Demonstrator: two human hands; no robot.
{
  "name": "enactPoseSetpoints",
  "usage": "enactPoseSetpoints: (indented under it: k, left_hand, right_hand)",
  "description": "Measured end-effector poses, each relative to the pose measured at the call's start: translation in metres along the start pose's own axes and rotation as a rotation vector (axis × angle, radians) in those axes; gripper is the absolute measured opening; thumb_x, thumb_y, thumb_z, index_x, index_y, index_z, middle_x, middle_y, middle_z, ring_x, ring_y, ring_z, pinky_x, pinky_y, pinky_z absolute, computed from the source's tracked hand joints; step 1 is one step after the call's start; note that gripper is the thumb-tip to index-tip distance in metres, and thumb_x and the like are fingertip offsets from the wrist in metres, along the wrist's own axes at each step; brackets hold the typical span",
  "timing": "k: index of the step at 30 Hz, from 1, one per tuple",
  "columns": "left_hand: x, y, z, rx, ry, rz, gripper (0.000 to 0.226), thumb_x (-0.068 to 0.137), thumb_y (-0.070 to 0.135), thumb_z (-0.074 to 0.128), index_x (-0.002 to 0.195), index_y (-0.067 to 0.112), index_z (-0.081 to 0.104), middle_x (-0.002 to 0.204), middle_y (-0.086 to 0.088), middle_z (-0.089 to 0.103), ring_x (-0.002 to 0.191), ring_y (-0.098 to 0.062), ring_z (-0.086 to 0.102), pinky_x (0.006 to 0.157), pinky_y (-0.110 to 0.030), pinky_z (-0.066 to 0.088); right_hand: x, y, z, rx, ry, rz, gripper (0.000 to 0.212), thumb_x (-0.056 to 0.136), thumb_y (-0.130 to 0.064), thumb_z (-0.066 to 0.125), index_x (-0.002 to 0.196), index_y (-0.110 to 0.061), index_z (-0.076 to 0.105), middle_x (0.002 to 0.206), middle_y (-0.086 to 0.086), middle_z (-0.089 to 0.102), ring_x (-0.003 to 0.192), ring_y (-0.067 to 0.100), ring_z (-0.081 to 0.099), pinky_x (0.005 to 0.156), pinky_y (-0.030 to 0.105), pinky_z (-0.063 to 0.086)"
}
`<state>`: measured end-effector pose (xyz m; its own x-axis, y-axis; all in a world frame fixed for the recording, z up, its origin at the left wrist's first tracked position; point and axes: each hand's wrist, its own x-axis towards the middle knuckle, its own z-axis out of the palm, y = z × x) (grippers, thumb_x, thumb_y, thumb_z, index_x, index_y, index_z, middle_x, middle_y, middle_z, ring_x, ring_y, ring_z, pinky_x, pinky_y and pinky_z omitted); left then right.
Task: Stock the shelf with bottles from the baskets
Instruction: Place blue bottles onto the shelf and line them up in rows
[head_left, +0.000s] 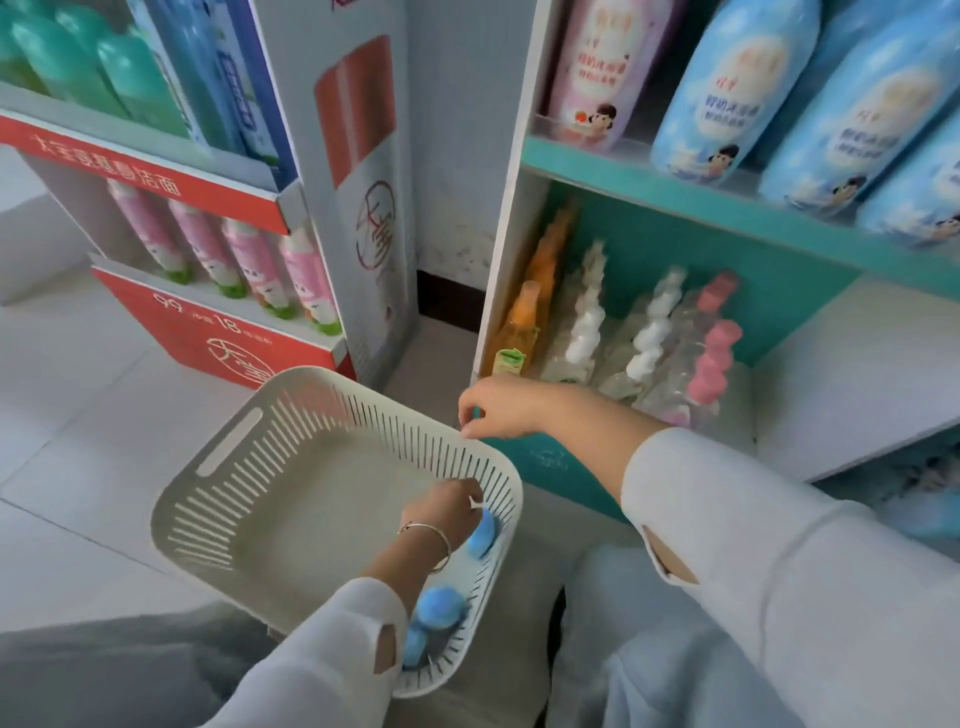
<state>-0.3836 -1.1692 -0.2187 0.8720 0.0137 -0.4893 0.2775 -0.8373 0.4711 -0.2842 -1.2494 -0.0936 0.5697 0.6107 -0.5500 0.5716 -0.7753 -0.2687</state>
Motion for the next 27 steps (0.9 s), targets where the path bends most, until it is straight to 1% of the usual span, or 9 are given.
enactPoseSetpoints:
  k: [2, 7, 9, 12, 16, 18, 20, 23, 27]
  left_hand:
    - [0.015, -0.006, 0.014, 0.001, -0.052, 0.002, 0.030, 0.092, 0.021, 0.047, 0.121, 0.022, 0.055, 0.128, -0.002, 0.054, 0.116, -0.022, 0.053, 0.098, -0.032, 0.044]
    - [0.042, -0.009, 0.041, 0.037, -0.173, 0.011, 0.041, 0.091, 0.025, 0.048, 0.131, 0.022, 0.047, 0.134, -0.004, 0.046, 0.122, -0.026, 0.048, 0.101, -0.037, 0.042]
    - [0.048, -0.009, 0.046, 0.022, -0.193, 0.036, 0.042, 0.086, 0.025, 0.053, 0.128, 0.024, 0.050, 0.131, -0.003, 0.051, 0.120, -0.025, 0.051, 0.099, -0.036, 0.044]
    - [0.048, -0.012, 0.047, 0.052, -0.189, 0.063, 0.030, 0.085, 0.027, 0.053, 0.115, 0.022, 0.057, 0.122, -0.002, 0.060, 0.112, -0.025, 0.056, 0.091, -0.034, 0.048]
    - [0.037, -0.016, 0.043, 0.194, -0.183, 0.089, 0.027, 0.092, 0.023, 0.043, 0.116, 0.018, 0.054, 0.121, -0.007, 0.060, 0.110, -0.030, 0.057, 0.089, -0.034, 0.045]
    - [0.026, -0.018, 0.036, 0.204, -0.157, 0.075, 0.028, 0.094, 0.022, 0.041, 0.119, 0.018, 0.053, 0.122, -0.008, 0.060, 0.111, -0.029, 0.057, 0.091, -0.033, 0.043]
    - [0.014, -0.020, 0.021, 0.160, -0.102, 0.043, 0.029, 0.096, 0.027, 0.040, 0.119, 0.017, 0.052, 0.122, -0.008, 0.060, 0.111, -0.029, 0.057, 0.091, -0.032, 0.043]
    - [-0.007, -0.021, -0.012, 0.024, 0.003, 0.003, 0.027, 0.096, 0.030, 0.043, 0.113, 0.012, 0.055, 0.118, -0.009, 0.062, 0.107, -0.027, 0.058, 0.087, -0.030, 0.044]
    - [-0.039, -0.015, -0.064, -0.120, 0.195, 0.040, 0.028, 0.096, 0.023, 0.045, 0.113, 0.006, 0.059, 0.117, -0.013, 0.064, 0.105, -0.029, 0.060, 0.089, -0.029, 0.044]
  right_hand:
    - [0.012, 0.010, 0.002, 0.027, -0.001, 0.006, 0.024, 0.094, -0.030, 0.053, 0.111, -0.015, 0.061, 0.111, 0.005, 0.061, 0.096, 0.021, 0.061, 0.084, 0.036, 0.053]
    - [0.025, 0.032, 0.010, 0.118, -0.004, 0.055, 0.027, 0.094, -0.028, 0.054, 0.115, -0.013, 0.061, 0.115, 0.006, 0.060, 0.103, 0.022, 0.057, 0.089, 0.036, 0.049]
    - [0.025, 0.037, 0.014, 0.131, -0.027, 0.080, 0.028, 0.095, -0.028, 0.053, 0.117, -0.012, 0.060, 0.113, 0.004, 0.059, 0.097, 0.020, 0.056, 0.084, 0.033, 0.048]
    - [0.023, 0.041, 0.019, 0.128, -0.052, 0.099, 0.029, 0.096, -0.028, 0.052, 0.118, -0.012, 0.060, 0.113, 0.006, 0.060, 0.081, 0.016, 0.052, 0.072, 0.029, 0.043]
    - [0.017, 0.036, 0.021, 0.068, -0.081, 0.100, 0.029, 0.096, -0.028, 0.051, 0.120, -0.014, 0.059, 0.116, 0.006, 0.059, 0.083, 0.015, 0.052, 0.072, 0.029, 0.043]
    - [0.011, 0.029, 0.019, 0.040, -0.078, 0.097, 0.028, 0.096, -0.029, 0.051, 0.119, -0.015, 0.060, 0.117, 0.005, 0.060, 0.094, 0.019, 0.057, 0.080, 0.033, 0.048]
    - [0.003, 0.021, 0.017, 0.011, -0.061, 0.083, 0.027, 0.095, -0.028, 0.051, 0.118, -0.017, 0.060, 0.118, 0.004, 0.060, 0.104, 0.021, 0.057, 0.087, 0.036, 0.048]
    - [-0.015, 0.005, 0.012, -0.021, -0.047, 0.065, 0.026, 0.095, -0.030, 0.051, 0.117, -0.019, 0.059, 0.119, 0.003, 0.060, 0.106, 0.021, 0.056, 0.088, 0.035, 0.048]
    - [-0.042, -0.021, 0.008, 0.006, 0.009, 0.041, 0.032, 0.094, -0.032, 0.051, 0.124, -0.019, 0.056, 0.123, 0.003, 0.059, 0.107, 0.020, 0.057, 0.088, 0.034, 0.048]
